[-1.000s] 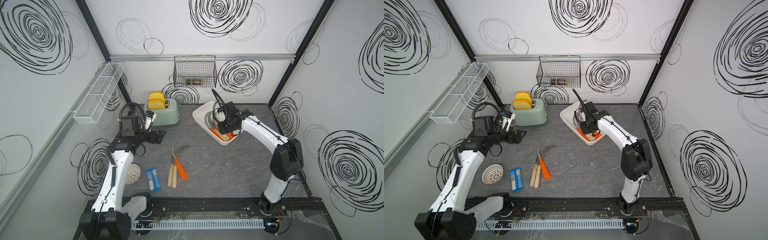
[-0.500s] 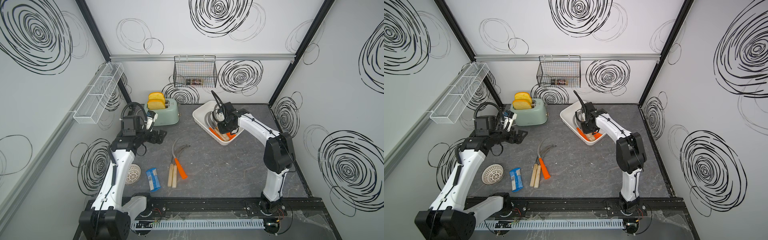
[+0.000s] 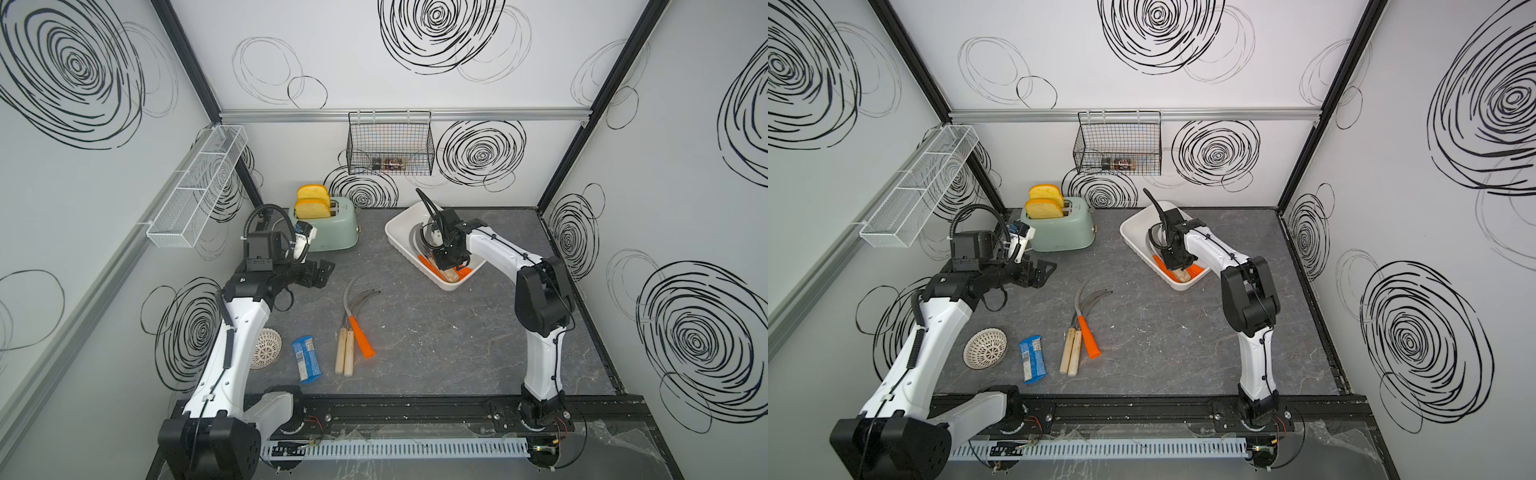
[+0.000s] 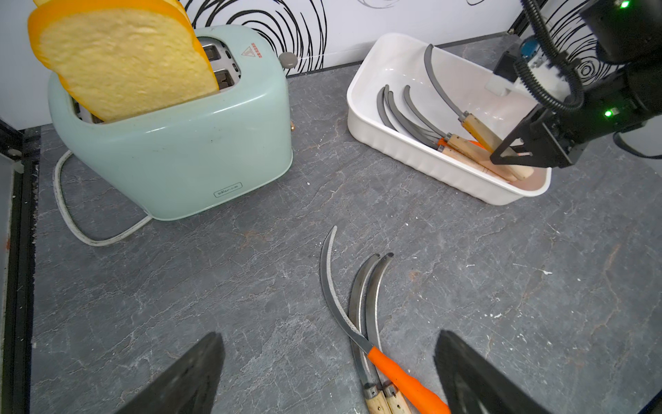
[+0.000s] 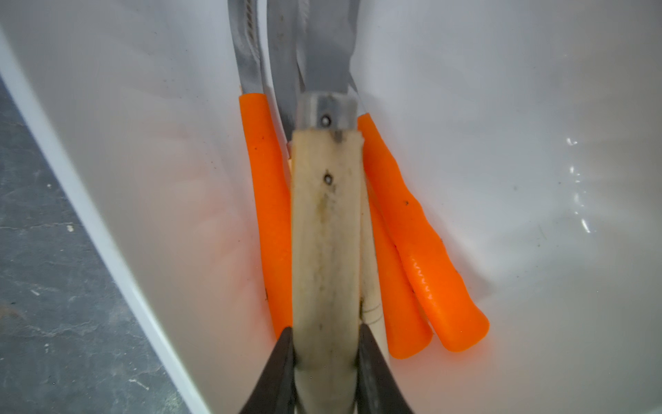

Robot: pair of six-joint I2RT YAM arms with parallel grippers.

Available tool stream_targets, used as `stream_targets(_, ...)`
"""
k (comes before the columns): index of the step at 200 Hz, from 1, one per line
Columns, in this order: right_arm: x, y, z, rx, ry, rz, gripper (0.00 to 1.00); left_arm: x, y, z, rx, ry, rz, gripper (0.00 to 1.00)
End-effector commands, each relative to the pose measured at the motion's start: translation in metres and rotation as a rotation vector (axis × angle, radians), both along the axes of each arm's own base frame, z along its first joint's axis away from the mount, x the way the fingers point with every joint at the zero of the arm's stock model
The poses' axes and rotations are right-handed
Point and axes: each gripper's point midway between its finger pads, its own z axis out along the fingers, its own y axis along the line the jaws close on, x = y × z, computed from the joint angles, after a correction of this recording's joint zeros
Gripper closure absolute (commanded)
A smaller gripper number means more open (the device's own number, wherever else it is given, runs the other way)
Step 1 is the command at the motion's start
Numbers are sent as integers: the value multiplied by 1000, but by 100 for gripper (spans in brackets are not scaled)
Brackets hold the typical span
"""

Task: Put small sickles into storage boxes
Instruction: Place the sickle in the storage box.

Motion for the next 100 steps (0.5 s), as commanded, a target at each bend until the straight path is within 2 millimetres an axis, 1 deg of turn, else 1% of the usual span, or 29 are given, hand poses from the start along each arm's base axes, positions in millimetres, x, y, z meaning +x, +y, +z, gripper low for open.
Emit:
stream_targets(1,3,-3,7,-32,-15,17,100,7,-2,11,5,-47,-10,4)
stream_targets(57,0,-2,2,-67,-9,31,100,7,-2,10,6,-42,-13,4)
stream_targets(100,-5,5,-6,-102,1,54,100,7,-3,11,6,-47,-16,4)
